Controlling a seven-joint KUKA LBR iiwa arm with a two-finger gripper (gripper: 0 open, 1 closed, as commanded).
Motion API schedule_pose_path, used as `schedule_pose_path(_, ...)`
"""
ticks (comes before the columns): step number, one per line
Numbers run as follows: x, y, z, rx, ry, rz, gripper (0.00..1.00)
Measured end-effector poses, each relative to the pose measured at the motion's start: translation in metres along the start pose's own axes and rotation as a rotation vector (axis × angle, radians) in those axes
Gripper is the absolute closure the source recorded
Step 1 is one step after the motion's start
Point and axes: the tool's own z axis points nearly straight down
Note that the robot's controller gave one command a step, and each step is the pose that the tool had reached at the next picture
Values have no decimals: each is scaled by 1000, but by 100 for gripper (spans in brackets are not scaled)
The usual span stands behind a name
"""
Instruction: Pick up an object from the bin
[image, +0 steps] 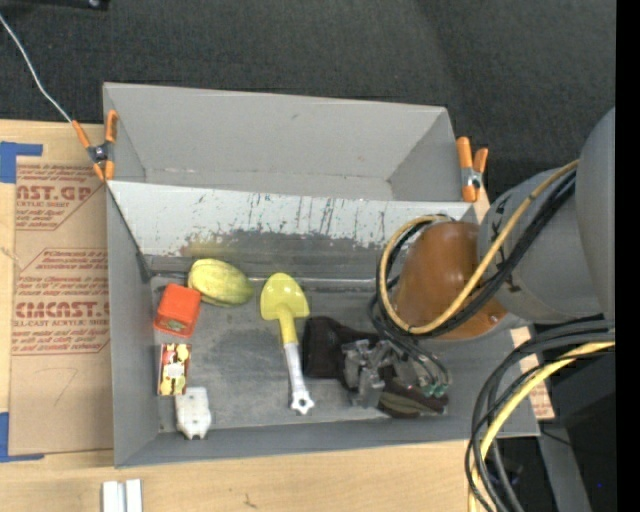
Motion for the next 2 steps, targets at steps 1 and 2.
schedule_pose_path(1, 0, 0, 0, 0, 0, 0, 100)
schedule_pose_path(2, 5, -11, -82, -1, 6, -46, 100)
